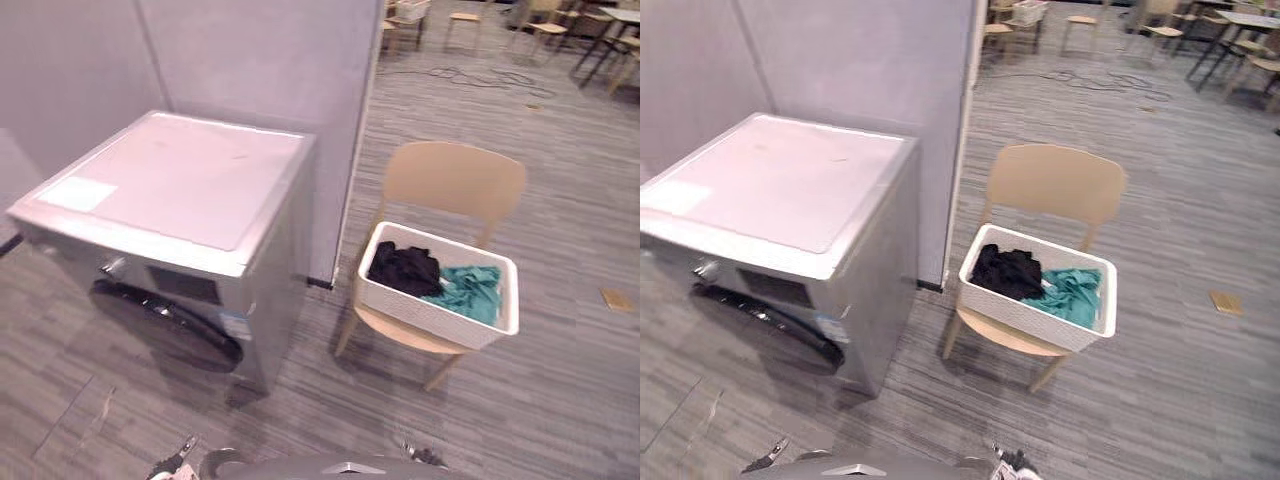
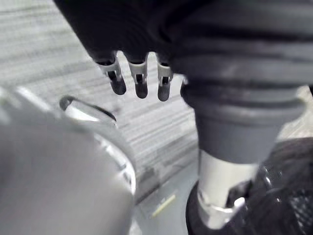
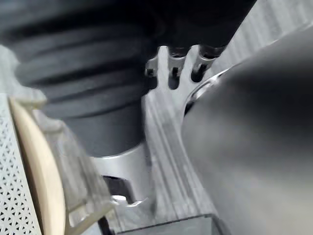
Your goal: Pick up the laundry basket with both hands and put the clothes into the washing machine.
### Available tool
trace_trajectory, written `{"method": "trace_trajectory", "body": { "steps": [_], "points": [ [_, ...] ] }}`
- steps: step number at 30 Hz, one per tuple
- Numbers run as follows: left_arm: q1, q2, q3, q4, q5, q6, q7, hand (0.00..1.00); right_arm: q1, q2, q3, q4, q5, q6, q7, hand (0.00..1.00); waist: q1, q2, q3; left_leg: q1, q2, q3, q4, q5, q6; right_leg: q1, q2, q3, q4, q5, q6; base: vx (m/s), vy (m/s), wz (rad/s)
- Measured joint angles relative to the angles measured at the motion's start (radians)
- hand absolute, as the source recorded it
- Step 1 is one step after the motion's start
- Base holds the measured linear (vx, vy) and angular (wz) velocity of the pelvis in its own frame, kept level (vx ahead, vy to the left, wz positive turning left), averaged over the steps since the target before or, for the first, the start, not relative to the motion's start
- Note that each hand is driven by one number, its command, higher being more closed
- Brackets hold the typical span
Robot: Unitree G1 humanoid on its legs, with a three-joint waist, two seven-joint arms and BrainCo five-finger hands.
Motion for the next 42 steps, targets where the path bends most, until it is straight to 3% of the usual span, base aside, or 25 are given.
{"method": "trace_trajectory", "body": {
  "steps": [1,3,4,7,11,13,15,16,17,18,19,20,22,23,26,29,33,35,38,40,41,42],
  "points": [
    [-0.014,0.014,-0.025,0.008,0.0,0.0,-0.001,0.0,-0.009,0.0,-0.011,0.018,0.003,0.0,0.0,0.0,-0.008,-0.01,0.003,0.009,-0.027,0.004,-0.085,0.006,-0.038,0.008,-0.001,-0.063,-0.057,0.097,-0.005,-0.11,0.142,0.97],
    [-0.042,-0.008,-0.108,0.019,0.001,0.0,-0.009,0.0,-0.01,-0.027,-0.03,0.048,0.004,-0.011,-0.003,0.0,-0.02,0.012,0.006,0.042,-0.036,0.018,-0.178,-0.033,-0.095,0.04,-0.009,-0.12,-0.091,0.121,0.012,-0.04,0.257,0.92],
    [-0.052,-0.017,-0.151,0.018,0.001,-0.001,-0.015,0.0,-0.011,-0.036,-0.03,0.056,0.004,-0.01,-0.003,0.0,-0.019,0.022,0.012,0.059,-0.052,0.023,-0.223,-0.03,-0.141,0.045,-0.023,-0.142,-0.097,0.126,0.023,-0.08,0.27,0.5],
    [-0.045,0.019,-0.26,0.009,0.009,-0.006,-0.032,0.0,-0.013,-0.026,-0.029,0.079,0.003,-0.009,-0.002,0.0,-0.022,-0.004,0.007,0.098,-0.157,0.005,-0.364,0.047,-0.119,0.067,-0.082,-0.171,-0.168,0.169,0.074,-0.09,0.194,0.28],
    [-0.06,0.048,-0.326,0.025,0.025,-0.026,-0.044,0.0,-0.044,-0.025,-0.025,0.085,-0.033,0.004,-0.003,0.0,-0.012,-0.035,0.048,0.059,-0.258,-0.032,-0.423,0.102,-0.07,0.056,-0.153,-0.194,-0.207,0.204,0.086,-0.13,0.178,0.36],
    [-0.062,0.063,-0.324,0.038,0.047,-0.026,-0.045,0.0,-0.054,-0.02,-0.023,0.085,-0.034,0.01,-0.003,0.0,-0.007,-0.047,0.053,0.024,-0.29,-0.065,-0.423,0.115,-0.045,0.06,-0.167,-0.204,-0.219,0.19,0.091,-0.1,0.142,0.76],
    [-0.068,0.079,-0.314,0.039,0.075,-0.026,-0.044,0.0,-0.079,-0.019,-0.019,0.086,-0.035,0.01,-0.003,0.0,-0.003,-0.046,0.067,-0.002,-0.31,-0.092,-0.423,0.114,-0.03,0.06,-0.165,-0.192,-0.221,0.162,0.063,-0.07,0.118,0.78],
    [-0.067,0.094,-0.303,0.044,0.099,-0.025,-0.043,0.0,-0.098,-0.018,-0.019,0.085,-0.035,0.01,-0.002,0.0,-0.003,-0.05,0.087,-0.006,-0.318,-0.097,-0.423,0.104,-0.011,0.06,-0.144,-0.134,-0.219,0.119,0.018,-0.04,0.093,0.7],
    [-0.061,0.101,-0.287,0.068,0.117,-0.021,-0.042,0.0,-0.115,-0.017,-0.016,0.081,-0.035,0.009,-0.001,0.0,-0.005,-0.048,0.1,-0.005,-0.318,-0.108,-0.423,0.099,-0.004,0.06,-0.099,-0.029,-0.214,0.052,-0.069,-0.02,0.079,0.66],
    [-0.058,0.106,-0.281,0.071,0.123,-0.02,-0.041,0.0,-0.121,-0.015,-0.01,0.078,-0.035,0.009,-0.001,0.0,-0.006,-0.052,0.103,-0.005,-0.32,-0.111,-0.423,0.097,0.0,0.061,-0.076,0.024,-0.212,0.023,-0.1,0.03,0.052,0.66],
    [-0.043,0.107,-0.27,0.071,0.133,-0.015,-0.04,0.0,-0.128,-0.003,0.003,0.068,-0.034,0.008,0.0,0.0,-0.004,-0.067,0.109,-0.005,-0.325,-0.12,-0.423,0.097,0.003,0.064,-0.043,0.11,-0.197,-0.017,-0.126,0.07,0.028,0.69],
    [-0.031,0.118,-0.258,0.07,0.142,-0.01,-0.039,0.0,-0.126,0.018,0.021,0.053,-0.033,0.008,0.002,0.0,-0.004,-0.084,0.117,-0.004,-0.33,-0.143,-0.423,0.096,0.005,0.064,-0.008,0.16,-0.169,-0.013,-0.115,0.08,0.005,0.69],
    [-0.013,0.114,-0.233,0.068,0.149,0.001,-0.033,0.0,-0.125,0.047,0.028,0.045,-0.031,0.008,0.005,0.0,-0.003,-0.097,0.12,0.014,-0.322,-0.168,-0.423,0.096,0.005,0.063,0.049,0.184,-0.112,0.052,-0.094,0.08,-0.043,0.48],
    [0.0,0.092,-0.228,0.067,0.166,0.006,-0.034,0.0,-0.123,0.046,0.041,0.041,-0.028,0.005,0.007,0.0,0.002,-0.086,0.119,0.034,-0.302,-0.168,-0.423,0.091,0.005,0.062,0.072,0.207,-0.07,0.087,-0.081,0.09,-0.033,0.17],
    [0.003,0.084,-0.205,0.057,0.184,0.008,-0.034,0.0,-0.099,0.049,0.064,0.007,-0.016,-0.015,0.01,0.0,0.003,-0.086,0.112,0.051,-0.272,-0.192,-0.423,0.078,-0.005,0.055,0.127,0.306,-0.057,0.081,-0.084,0.09,-0.064,0.02],
    [-0.021,0.081,-0.196,0.057,0.197,0.006,-0.033,0.0,-0.082,0.039,0.062,0.006,-0.013,-0.02,0.01,0.0,-0.003,-0.086,0.1,0.027,-0.279,-0.214,-0.423,0.1,-0.017,0.078,0.129,0.319,-0.121,0.076,-0.082,0.08,-0.108,0.14],
    [-0.028,0.048,-0.178,0.048,0.195,0.005,-0.027,0.0,-0.074,0.023,0.073,0.002,-0.014,-0.019,0.008,0.0,0.002,-0.037,0.091,0.017,-0.272,-0.22,-0.414,0.121,-0.03,0.1,0.137,0.313,-0.155,0.072,-0.075,0.03,-0.097,0.19],
    [-0.029,0.04,-0.173,0.005,0.191,0.004,-0.026,0.0,-0.071,0.021,0.1,-0.025,-0.014,-0.018,0.007,0.0,0.002,-0.036,0.096,-0.032,-0.275,-0.215,-0.329,0.115,-0.029,0.096,0.136,0.302,-0.132,0.074,-0.072,-0.05,-0.065,0.44],
    [-0.036,0.01,-0.153,-0.087,0.178,-0.003,-0.024,0.0,-0.068,0.026,0.113,-0.107,-0.015,-0.017,0.007,0.0,0.018,-0.03,0.11,-0.164,-0.25,-0.178,-0.072,0.054,-0.053,0.079,0.129,0.281,-0.066,0.075,-0.07,-0.11,-0.018,0.44],
    [-0.04,0.0,-0.125,-0.106,0.176,-0.004,-0.023,0.0,-0.076,0.023,0.13,-0.147,-0.015,-0.021,0.006,0.0,0.038,-0.034,0.112,-0.213,-0.201,-0.077,0.085,-0.049,0.013,0.061,0.122,0.284,-0.056,0.065,-0.064,-0.09,0.017,-0.41],
    [-0.044,-0.002,-0.111,-0.106,0.177,0.001,-0.013,0.0,-0.077,0.016,0.149,-0.206,-0.013,-0.033,0.005,0.0,0.048,-0.032,0.112,-0.26,-0.115,0.037,0.321,-0.192,0.06,0.037,0.093,0.282,-0.06,0.048,-0.038,-0.09,0.048,-0.77],
    [-0.045,-0.002,-0.111,-0.106,0.177,0.003,-0.006,0.0,-0.075,0.016,0.149,-0.222,-0.013,-0.037,0.004,0.0,0.047,-0.034,0.111,-0.261,-0.09,0.057,0.363,-0.217,0.071,0.027,0.079,0.278,-0.059,0.043,-0.028,-0.13,0.11,-0.85]
  ]
}}
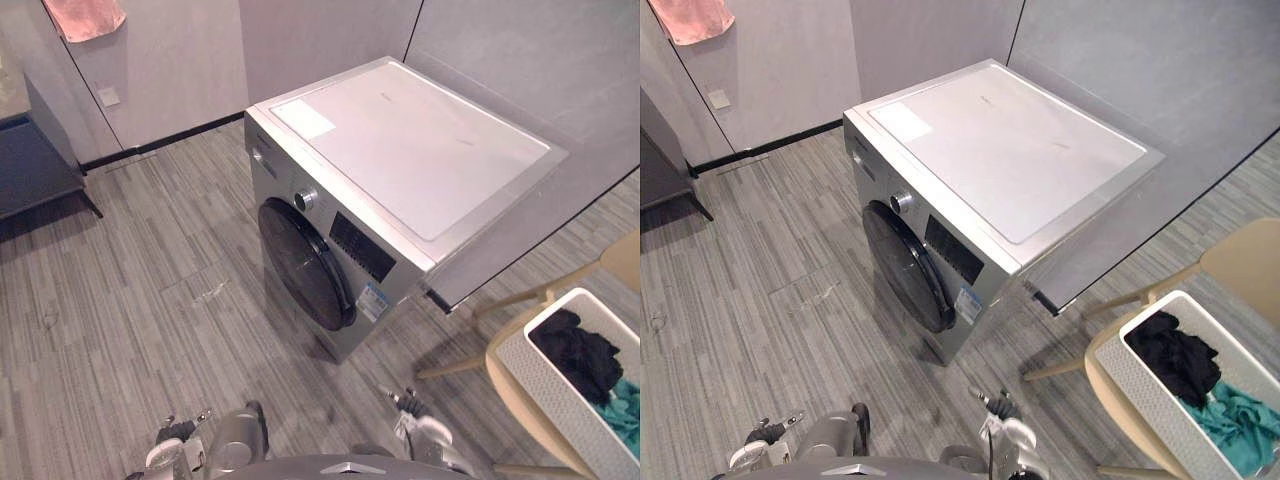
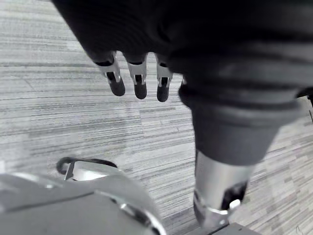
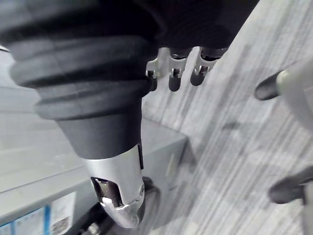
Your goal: Pick up the laundry basket with both hands and put the clothes into the washing machine.
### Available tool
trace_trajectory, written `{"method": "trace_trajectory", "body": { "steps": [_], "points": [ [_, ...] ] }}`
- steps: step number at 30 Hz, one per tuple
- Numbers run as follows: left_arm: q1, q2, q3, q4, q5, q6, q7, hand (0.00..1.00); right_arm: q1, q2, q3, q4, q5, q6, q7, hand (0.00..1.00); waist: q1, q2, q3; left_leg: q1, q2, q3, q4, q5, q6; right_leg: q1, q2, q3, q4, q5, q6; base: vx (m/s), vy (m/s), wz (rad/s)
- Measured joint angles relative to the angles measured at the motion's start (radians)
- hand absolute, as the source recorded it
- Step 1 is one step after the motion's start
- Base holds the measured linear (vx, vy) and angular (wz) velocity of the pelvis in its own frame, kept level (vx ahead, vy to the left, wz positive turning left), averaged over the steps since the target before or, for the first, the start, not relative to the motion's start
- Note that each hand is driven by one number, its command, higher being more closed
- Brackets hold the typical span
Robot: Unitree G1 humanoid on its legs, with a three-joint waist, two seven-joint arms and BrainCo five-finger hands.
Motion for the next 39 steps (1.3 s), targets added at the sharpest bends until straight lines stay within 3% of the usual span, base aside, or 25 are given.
{"method": "trace_trajectory", "body": {
  "steps": [2,3,4,5,6,7,9,13,16,20,21,25,26,29,31,39],
  "points": [
    [-0.005,0.02,0.013,0.041,0.001,0.004,0.013,0.0,0.028,0.0,-0.017,-0.013,0.014,0.0,-0.004,0.0,-0.023,0.005,-0.004,0.045,0.105,-0.009,0.036,-0.017,-0.022,-0.017,-0.063,-0.037,-0.004,-0.006,0.062,-0.16,0.225,-0.33],
    [-0.006,0.023,0.011,0.051,0.001,0.005,0.018,0.0,0.041,0.0,-0.022,-0.014,0.022,0.0,-0.006,0.0,-0.031,0.012,-0.012,0.058,0.132,-0.022,0.014,-0.009,-0.025,-0.018,-0.076,-0.047,-0.005,-0.005,0.075,-0.13,0.332,0.2],
    [-0.001,0.018,-0.007,0.057,0.002,0.006,0.026,0.0,0.078,-0.008,-0.022,-0.014,0.028,0.002,-0.009,0.0,-0.05,0.03,-0.037,0.074,0.151,-0.043,-0.07,0.08,-0.016,-0.023,-0.081,-0.059,-0.007,-0.007,0.105,-0.09,0.398,0.74],
    [-0.005,0.008,-0.065,0.061,0.006,0.005,0.04,0.0,0.111,-0.016,-0.022,-0.007,0.061,0.019,-0.021,0.0,-0.076,0.053,-0.067,0.115,0.074,-0.096,-0.263,0.047,-0.17,-0.04,-0.1,-0.029,-0.015,-0.039,0.143,-0.06,0.444,1.01],
    [-0.018,0.024,-0.093,0.063,0.012,0.005,0.043,0.0,0.107,0.002,-0.019,-0.004,0.07,0.026,-0.027,0.0,-0.086,0.02,-0.066,0.13,0.034,-0.106,-0.332,0.068,-0.2,-0.04,-0.102,-0.007,-0.021,-0.044,0.142,-0.05,0.337,1.24],
    [-0.024,0.042,-0.131,0.069,0.022,0.004,0.048,0.0,0.103,0.035,-0.017,-0.016,0.079,0.03,-0.03,0.0,-0.093,-0.018,-0.077,0.154,-0.03,-0.115,-0.463,0.152,-0.173,-0.036,-0.097,0.009,-0.062,-0.025,0.118,-0.04,0.199,0.86],
    [-0.016,0.046,-0.148,0.076,0.034,0.012,0.049,0.0,0.08,0.047,-0.01,-0.076,0.106,0.017,-0.027,0.0,-0.086,-0.016,-0.09,0.194,-0.076,-0.12,-0.583,0.222,-0.154,-0.005,-0.102,-0.02,-0.136,0.069,0.1,-0.06,0.17,0.41],
    [-0.013,0.068,-0.203,0.092,0.044,0.015,0.048,0.0,0.042,0.046,0.005,-0.206,0.104,-0.006,-0.028,0.0,-0.078,-0.006,-0.094,0.267,-0.119,-0.128,-0.787,0.326,-0.138,0.0,-0.121,-0.022,-0.161,0.104,0.1,-0.12,0.113,0.17],
    [-0.009,0.072,-0.201,0.106,0.072,0.016,0.048,0.0,0.02,0.035,0.034,-0.258,0.097,-0.017,-0.028,0.0,-0.069,0.003,-0.089,0.252,-0.113,-0.116,-0.787,0.344,-0.145,-0.008,-0.12,-0.021,-0.201,0.079,0.13,-0.17,-0.045,-0.08],
    [-0.012,0.042,-0.204,0.127,0.082,0.024,0.048,0.0,0.028,-0.019,0.037,-0.289,0.078,-0.019,-0.036,0.0,-0.083,0.058,-0.094,0.209,-0.088,-0.112,-0.787,0.344,-0.146,-0.047,-0.091,-0.018,-0.207,0.077,0.128,-0.11,-0.04,0.01],
    [-0.012,0.039,-0.204,0.127,0.082,0.026,0.048,0.0,0.028,-0.026,0.037,-0.289,0.067,-0.019,-0.041,0.0,-0.083,0.061,-0.094,0.204,-0.087,-0.112,-0.787,0.344,-0.146,-0.049,-0.09,-0.018,-0.211,0.077,0.128,-0.04,-0.005,0.04],
    [-0.025,0.056,-0.204,0.123,0.083,0.026,0.046,0.0,-0.019,-0.05,0.022,-0.294,0.044,-0.019,-0.047,0.0,-0.074,0.04,-0.079,0.169,-0.084,-0.112,-0.787,0.345,-0.147,-0.062,-0.086,-0.021,-0.234,0.089,0.117,0.02,-0.002,0.05],
    [-0.035,0.067,-0.206,0.12,0.088,0.026,0.044,0.0,-0.059,-0.065,0.026,-0.293,0.022,-0.019,-0.047,0.0,-0.072,0.023,-0.067,0.156,-0.084,-0.113,-0.787,0.358,-0.147,-0.074,-0.086,-0.021,-0.236,0.104,0.112,0.07,-0.006,0.07],
    [-0.051,0.085,-0.219,0.09,0.103,0.023,0.04,0.0,-0.176,-0.133,0.031,-0.283,0.016,-0.019,-0.049,0.0,-0.067,-0.005,-0.027,0.132,-0.087,-0.121,-0.787,0.387,-0.147,-0.077,-0.087,-0.039,-0.247,0.133,0.129,0.06,-0.015,0.13],
    [-0.054,0.091,-0.234,0.086,0.103,0.02,0.039,0.0,-0.272,-0.203,0.044,-0.272,0.014,-0.019,-0.051,0.0,-0.057,-0.004,-0.008,0.124,-0.088,-0.135,-0.786,0.391,-0.149,-0.078,-0.087,-0.056,-0.244,0.136,0.133,0.07,-0.019,0.18],
    [-0.063,0.084,-0.294,0.075,0.081,0.0,0.048,0.0,-0.628,-0.374,0.113,-0.074,-0.023,-0.009,-0.088,0.0,-0.042,0.065,0.087,0.075,-0.07,-0.157,-0.781,0.427,-0.158,-0.125,-0.069,-0.078,-0.22,0.164,0.124,-0.01,-0.006,0.06]
  ]
}}
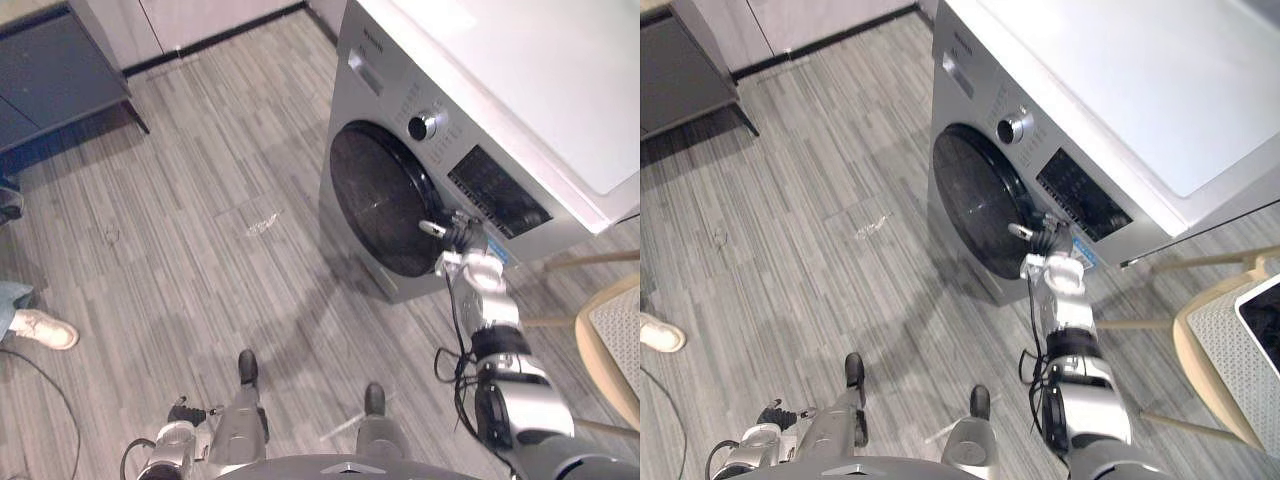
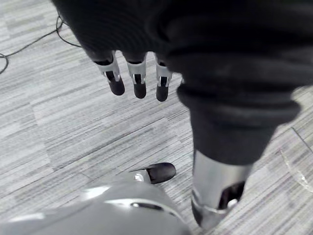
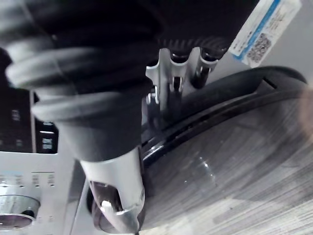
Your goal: Pick up the laundry basket with both hands and put the clothes into the washing machine.
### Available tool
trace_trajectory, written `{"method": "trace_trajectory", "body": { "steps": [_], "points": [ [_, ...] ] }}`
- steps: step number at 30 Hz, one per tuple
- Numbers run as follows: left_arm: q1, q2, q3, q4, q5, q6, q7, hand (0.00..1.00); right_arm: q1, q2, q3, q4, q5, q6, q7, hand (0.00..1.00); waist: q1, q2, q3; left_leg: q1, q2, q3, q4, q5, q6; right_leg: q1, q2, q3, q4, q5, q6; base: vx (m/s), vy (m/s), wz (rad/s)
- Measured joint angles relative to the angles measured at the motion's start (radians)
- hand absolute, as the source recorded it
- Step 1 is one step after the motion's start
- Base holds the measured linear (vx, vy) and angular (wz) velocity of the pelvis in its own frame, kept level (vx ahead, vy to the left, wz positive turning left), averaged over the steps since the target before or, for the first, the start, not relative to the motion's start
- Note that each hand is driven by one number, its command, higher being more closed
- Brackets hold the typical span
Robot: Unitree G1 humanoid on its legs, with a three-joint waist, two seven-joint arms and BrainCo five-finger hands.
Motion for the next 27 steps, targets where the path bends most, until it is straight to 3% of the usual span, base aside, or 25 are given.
{"method": "trace_trajectory", "body": {
  "steps": [6,7,8,9,10,11,12,17,22,23,27],
  "points": [
    [-0.041,-0.009,-0.035,-0.06,-0.059,-0.021,0.005,0.0,-0.325,-0.12,0.085,0.197,-0.047,0.025,0.002,0.0,0.011,0.09,0.096,-0.11,0.019,-0.012,-0.007,0.021,0.002,-0.124,0.014,0.004,0.032,0.026,0.0,-0.27,0.029,0.0],
    [-0.067,-0.016,-0.053,-0.069,-0.078,-0.029,0.007,0.0,-0.396,-0.162,0.082,0.248,-0.047,0.026,0.0,0.0,0.022,0.12,0.12,-0.138,0.012,-0.01,-0.006,-0.032,-0.044,-0.147,0.007,-0.002,0.029,0.036,-0.008,-0.28,0.099,0.26],
    [-0.08,-0.013,-0.069,-0.07,-0.088,-0.034,0.012,0.0,-0.427,-0.183,0.078,0.276,-0.046,0.027,-0.001,0.0,0.029,0.112,0.131,-0.149,-0.008,0.011,0.003,-0.054,-0.063,-0.164,-0.029,-0.001,0.013,0.037,-0.008,-0.25,0.108,0.32],
    [-0.086,-0.018,-0.074,-0.069,-0.095,-0.037,0.015,0.0,-0.442,-0.191,0.072,0.282,-0.046,0.027,-0.001,0.0,0.028,0.091,0.144,-0.163,-0.027,0.019,0.061,-0.031,-0.021,-0.171,-0.048,0.0,0.009,0.036,-0.005,-0.12,0.069,0.08],
    [-0.064,-0.041,-0.079,-0.065,-0.111,-0.036,0.022,0.0,-0.447,-0.194,0.073,0.279,-0.039,0.027,-0.007,0.0,0.027,0.121,0.132,-0.135,-0.035,0.016,0.091,-0.067,0.009,-0.181,-0.044,0.007,0.006,0.037,-0.001,0.0,0.0,0.0],
    [-0.057,-0.043,-0.078,-0.065,-0.122,-0.037,0.025,0.0,-0.44,-0.193,0.073,0.268,-0.036,0.026,-0.017,0.0,0.016,0.125,0.136,-0.109,-0.043,0.015,0.006,-0.037,0.023,-0.185,-0.043,0.008,0.004,0.043,-0.005,-0.01,0.046,0.16],
    [-0.069,-0.031,-0.08,-0.065,-0.134,-0.04,0.027,0.0,-0.423,-0.19,0.072,0.27,-0.036,0.031,-0.031,0.0,0.002,0.112,0.16,-0.118,-0.046,0.013,-0.008,-0.001,0.023,-0.191,-0.043,0.006,0.011,0.068,0.006,-0.03,0.061,0.25],
    [-0.08,-0.029,-0.085,-0.062,-0.15,-0.039,0.041,0.0,-0.314,-0.064,0.122,0.202,-0.027,0.037,-0.026,0.0,0.017,0.103,0.168,-0.098,-0.041,0.02,-0.008,0.004,0.023,-0.179,-0.039,0.006,0.02,0.077,0.001,-0.04,0.004,0.01],
    [-0.079,-0.032,-0.058,-0.048,-0.147,-0.026,0.043,0.0,-0.082,0.055,0.238,-0.047,0.015,0.021,0.005,0.0,0.011,0.089,0.162,-0.061,-0.023,0.019,-0.008,0.004,0.022,-0.137,-0.021,-0.008,0.014,0.076,0.004,0.06,-0.049,0.0],
    [-0.079,-0.038,-0.027,-0.042,-0.137,-0.015,0.043,0.0,-0.002,0.103,0.268,-0.129,0.026,0.019,0.028,0.0,-0.006,0.079,0.156,-0.045,-0.019,0.009,-0.008,0.005,0.022,-0.102,-0.017,-0.028,-0.004,0.075,0.005,0.07,-0.046,0.12],
    [-0.077,-0.031,0.019,-0.036,-0.115,0.002,0.043,0.0,0.121,0.183,0.281,-0.215,0.064,0.013,0.076,0.0,-0.007,0.022,0.113,-0.035,-0.019,0.01,-0.008,0.004,0.021,-0.075,-0.017,-0.04,-0.027,0.075,0.005,0.06,-0.031,0.08]
  ]
}}
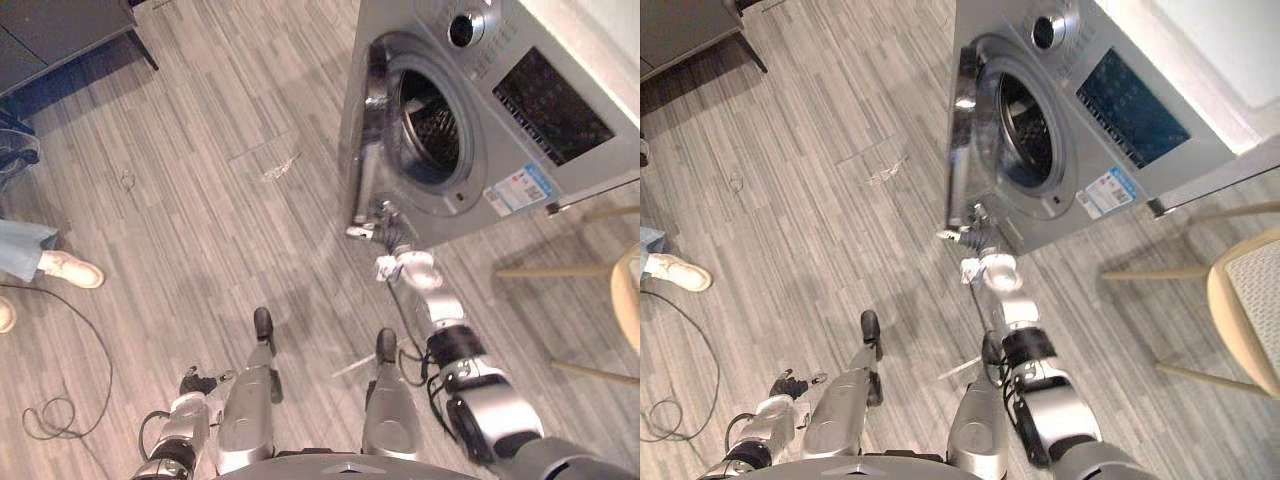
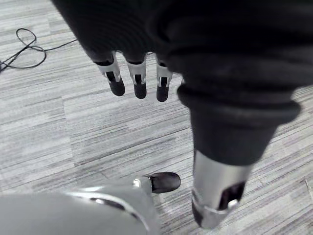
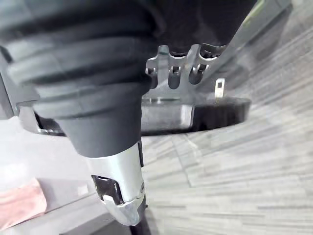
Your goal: Pick up the laundry basket with both hands and put the clothes into the washing machine.
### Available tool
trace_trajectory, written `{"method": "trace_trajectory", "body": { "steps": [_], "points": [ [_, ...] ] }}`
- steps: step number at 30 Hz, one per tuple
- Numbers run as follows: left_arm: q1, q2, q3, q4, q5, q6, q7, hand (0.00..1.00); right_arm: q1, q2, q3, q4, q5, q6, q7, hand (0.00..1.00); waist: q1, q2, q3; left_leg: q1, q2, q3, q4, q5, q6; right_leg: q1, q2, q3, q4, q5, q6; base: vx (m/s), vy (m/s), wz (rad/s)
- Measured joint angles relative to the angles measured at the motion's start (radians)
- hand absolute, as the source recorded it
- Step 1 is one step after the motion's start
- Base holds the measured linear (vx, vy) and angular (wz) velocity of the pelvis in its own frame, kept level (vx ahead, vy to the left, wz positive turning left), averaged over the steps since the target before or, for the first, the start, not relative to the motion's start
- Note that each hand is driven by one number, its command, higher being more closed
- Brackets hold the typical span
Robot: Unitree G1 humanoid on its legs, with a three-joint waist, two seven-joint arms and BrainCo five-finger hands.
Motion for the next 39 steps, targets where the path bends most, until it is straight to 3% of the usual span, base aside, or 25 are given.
{"method": "trace_trajectory", "body": {
  "steps": [2,5,15,19,22,28,35,39],
  "points": [
    [0.0,0.011,0.01,0.0,0.022,0.004,-0.001,0.0,0.061,0.012,-0.006,-0.032,0.031,-0.005,0.012,0.0,0.001,-0.038,-0.022,0.011,-0.002,-0.002,0.0,-0.002,-0.002,0.029,0.0,-0.009,-0.019,0.001,0.0,0.04,-0.015,0.14],
    [0.003,0.013,0.034,0.0,0.048,0.016,-0.001,0.0,0.149,0.025,-0.029,-0.113,0.038,-0.025,0.015,0.0,0.001,-0.063,-0.046,0.029,-0.003,0.005,0.0,-0.011,-0.005,0.047,0.0,-0.006,-0.028,0.001,0.0,0.02,-0.004,-0.01],
    [-0.094,0.013,-0.026,-0.037,0.076,0.022,-0.009,0.0,0.411,0.029,-0.191,-0.164,0.019,-0.036,0.014,0.0,-0.029,-0.069,-0.074,0.04,0.026,0.067,0.0,-0.034,-0.017,0.021,0.026,0.056,-0.052,0.005,-0.012,-0.02,-0.015,-0.2],
    [-0.218,0.062,-0.047,-0.054,0.069,0.022,-0.006,0.0,0.477,0.047,-0.221,-0.172,0.03,-0.037,0.015,0.0,-0.069,-0.08,-0.08,0.009,0.049,0.139,-0.001,-0.037,-0.024,-0.069,0.046,0.133,-0.048,0.034,-0.024,0.0,-0.044,-0.57],
    [-0.343,0.131,-0.041,-0.051,0.015,0.018,0.006,0.0,0.54,0.066,-0.248,-0.194,0.06,-0.05,0.015,0.0,-0.11,-0.088,-0.083,0.007,0.068,0.199,-0.001,-0.033,-0.029,-0.117,0.066,0.191,-0.048,0.058,-0.021,0.05,-0.064,-0.62],
    [-0.599,0.311,0.034,0.019,-0.18,-0.029,0.078,0.0,0.655,0.11,-0.247,-0.191,0.106,-0.056,0.012,0.0,-0.179,-0.13,-0.09,-0.008,0.118,0.266,0.0,-0.019,-0.056,-0.195,0.118,0.274,-0.05,0.082,-0.037,0.04,-0.065,-0.47],
    [-0.636,0.306,0.057,0.049,-0.261,-0.043,0.112,0.0,0.696,0.115,-0.236,-0.175,0.117,-0.067,0.013,0.0,-0.188,-0.13,-0.09,-0.002,0.138,0.282,0.0,-0.005,-0.075,-0.204,0.139,0.288,-0.041,0.083,-0.039,0.01,-0.039,-0.08],
    [-0.586,0.284,0.08,0.055,-0.26,-0.043,0.117,0.0,0.697,0.116,-0.232,-0.062,0.15,-0.075,0.013,0.0,-0.18,-0.13,-0.09,0.01,0.137,0.28,0.0,-0.005,-0.074,-0.191,0.137,0.283,-0.032,0.083,-0.04,-0.03,-0.002,0.06]
  ]
}}
